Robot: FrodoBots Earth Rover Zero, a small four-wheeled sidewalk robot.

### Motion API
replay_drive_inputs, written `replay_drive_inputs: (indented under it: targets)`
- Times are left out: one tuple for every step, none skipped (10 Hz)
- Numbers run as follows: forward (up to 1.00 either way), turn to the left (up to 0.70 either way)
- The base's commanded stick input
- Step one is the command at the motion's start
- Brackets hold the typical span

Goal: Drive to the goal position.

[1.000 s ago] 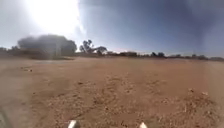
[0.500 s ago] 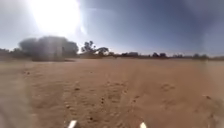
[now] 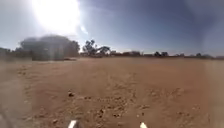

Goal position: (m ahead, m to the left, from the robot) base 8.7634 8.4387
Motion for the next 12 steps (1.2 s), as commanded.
replay_drive_inputs:
  targets:
    - [0.7,0.0]
    - [0.7,0.0]
    - [0.7,0.0]
    - [0.7,0.0]
    - [0.7,0.0]
    - [0.7,0.0]
    - [0.7,0.0]
    - [0.7,0.0]
    - [0.7,0.0]
    - [0.7,0.0]
    - [0.7,0.0]
    - [0.7,0.0]
